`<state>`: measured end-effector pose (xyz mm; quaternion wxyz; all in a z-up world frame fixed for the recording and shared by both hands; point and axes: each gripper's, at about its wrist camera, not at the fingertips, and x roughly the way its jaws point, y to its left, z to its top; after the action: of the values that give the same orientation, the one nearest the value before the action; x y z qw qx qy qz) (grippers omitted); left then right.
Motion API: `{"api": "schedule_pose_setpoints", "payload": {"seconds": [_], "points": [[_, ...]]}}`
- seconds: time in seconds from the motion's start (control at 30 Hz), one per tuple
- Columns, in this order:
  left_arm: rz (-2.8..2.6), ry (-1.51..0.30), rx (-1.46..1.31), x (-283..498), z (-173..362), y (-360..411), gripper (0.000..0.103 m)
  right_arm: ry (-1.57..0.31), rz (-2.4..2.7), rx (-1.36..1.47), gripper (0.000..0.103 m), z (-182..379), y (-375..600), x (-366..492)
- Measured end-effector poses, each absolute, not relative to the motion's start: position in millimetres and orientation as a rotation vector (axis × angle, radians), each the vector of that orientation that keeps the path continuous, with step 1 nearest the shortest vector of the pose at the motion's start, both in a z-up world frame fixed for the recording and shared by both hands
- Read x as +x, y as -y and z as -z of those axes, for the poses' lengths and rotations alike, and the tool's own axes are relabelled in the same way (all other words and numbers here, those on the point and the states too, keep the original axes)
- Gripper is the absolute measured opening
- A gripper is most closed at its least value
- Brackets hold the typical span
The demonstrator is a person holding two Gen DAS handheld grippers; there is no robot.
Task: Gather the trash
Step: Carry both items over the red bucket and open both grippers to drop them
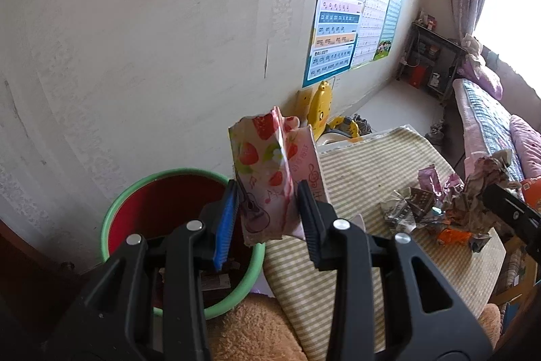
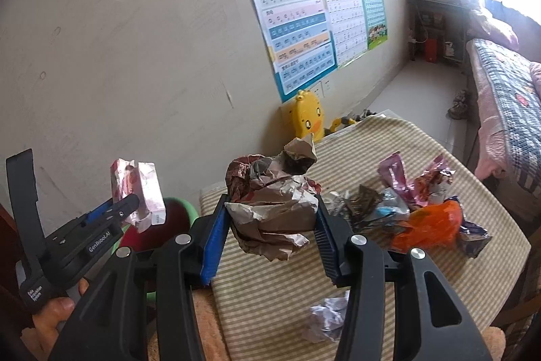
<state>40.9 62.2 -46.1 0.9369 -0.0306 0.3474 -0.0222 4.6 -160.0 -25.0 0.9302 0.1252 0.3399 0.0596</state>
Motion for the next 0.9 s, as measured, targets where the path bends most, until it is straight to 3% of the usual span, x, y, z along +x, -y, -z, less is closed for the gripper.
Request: {"api": "schedule_pose_setpoints", "payload": {"seconds": [0.5, 0.9], "points": [[-0.088, -0.746, -0.082, 44, 65, -118, 0.034, -0.732, -0.261, 0.215, 0.046, 30, 103, 36], [-0.234, -0.848, -0.132, 52, 108, -180, 0.034, -0.871, -0.409, 0.187, 0.046, 66, 37, 72]]}}
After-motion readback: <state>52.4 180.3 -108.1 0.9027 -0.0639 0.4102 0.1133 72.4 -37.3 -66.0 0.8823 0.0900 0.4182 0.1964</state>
